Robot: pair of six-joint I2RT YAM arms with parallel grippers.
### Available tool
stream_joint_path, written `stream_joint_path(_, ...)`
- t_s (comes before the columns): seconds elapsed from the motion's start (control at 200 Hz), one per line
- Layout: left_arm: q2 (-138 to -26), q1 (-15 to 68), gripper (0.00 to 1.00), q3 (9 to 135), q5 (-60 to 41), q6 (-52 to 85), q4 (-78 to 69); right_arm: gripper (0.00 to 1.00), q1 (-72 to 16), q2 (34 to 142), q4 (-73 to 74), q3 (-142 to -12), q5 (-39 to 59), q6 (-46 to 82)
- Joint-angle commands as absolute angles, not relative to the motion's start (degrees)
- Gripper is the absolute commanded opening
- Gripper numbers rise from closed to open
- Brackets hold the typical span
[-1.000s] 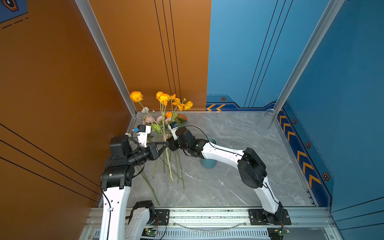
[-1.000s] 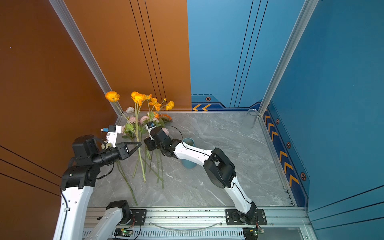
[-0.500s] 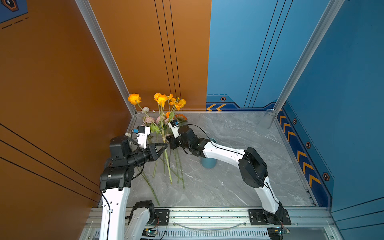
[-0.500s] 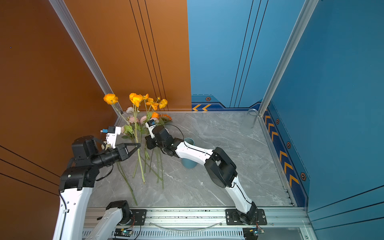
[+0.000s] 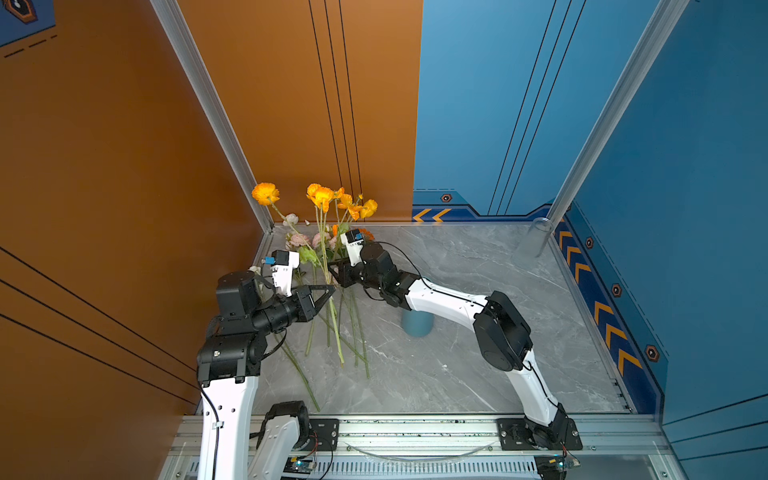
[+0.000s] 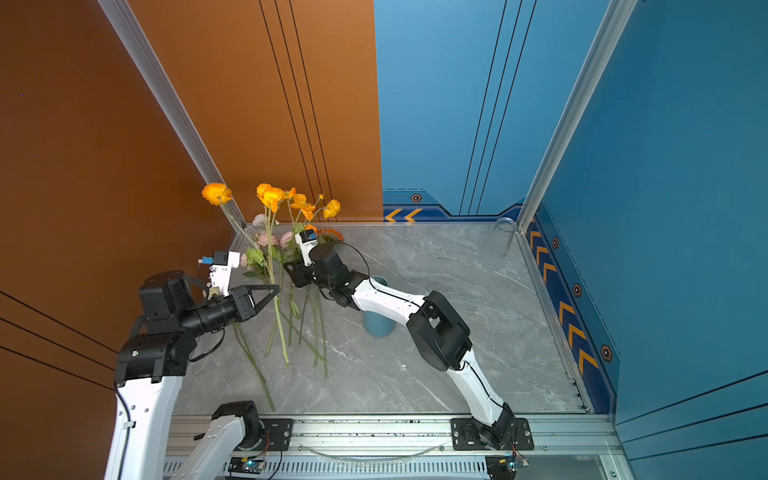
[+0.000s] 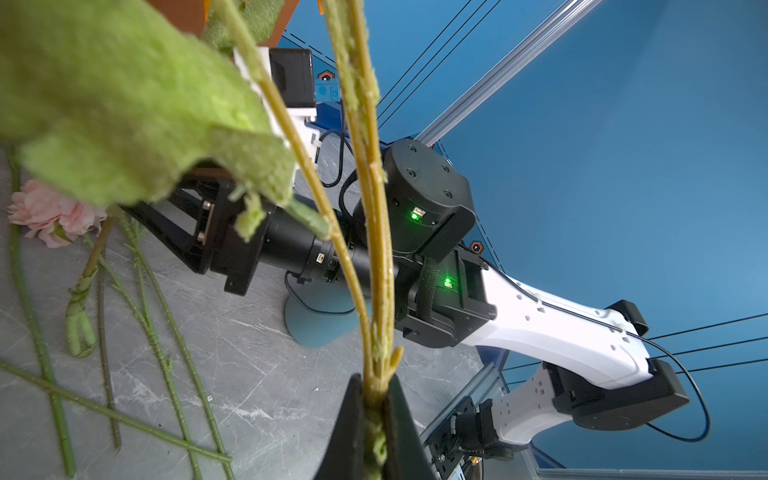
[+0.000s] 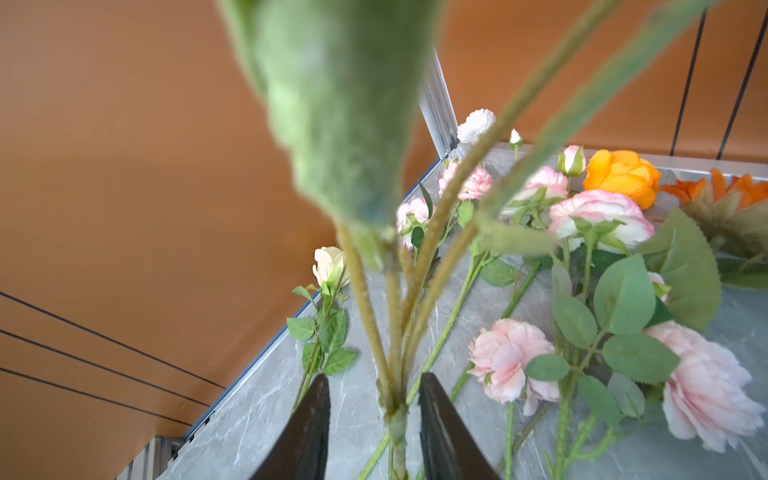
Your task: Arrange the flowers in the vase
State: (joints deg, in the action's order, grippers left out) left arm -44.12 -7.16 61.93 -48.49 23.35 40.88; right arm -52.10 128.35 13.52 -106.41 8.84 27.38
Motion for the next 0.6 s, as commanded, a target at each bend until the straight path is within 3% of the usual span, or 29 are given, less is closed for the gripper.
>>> stream_joint_path(0.0,-43.42,-6.99,0.00,63.30,-49.86,22.42,41.04,0.29,-51.86,130.97,11.94,-110.91,9.96,28.58)
stream_joint_path(0.19,-43.57,-7.11,0.00,63.79,-49.22,22.32,41.04,0.00,-51.94,131.41,11.54,-112.38,11.60,28.55)
stream_joint_path(0.34,-43.92,-7.53,0.00,65.41,-41.84,19.24,45.80,0.00,-51.68,128.58,11.65,-109.40,9.68,29.11)
stream_joint_path(0.596,-46.67,-9.12,0.00,68.76,-2.71,12.31,59.75,0.00,-49.08,124.41,8.34,-106.68,7.27,37.58)
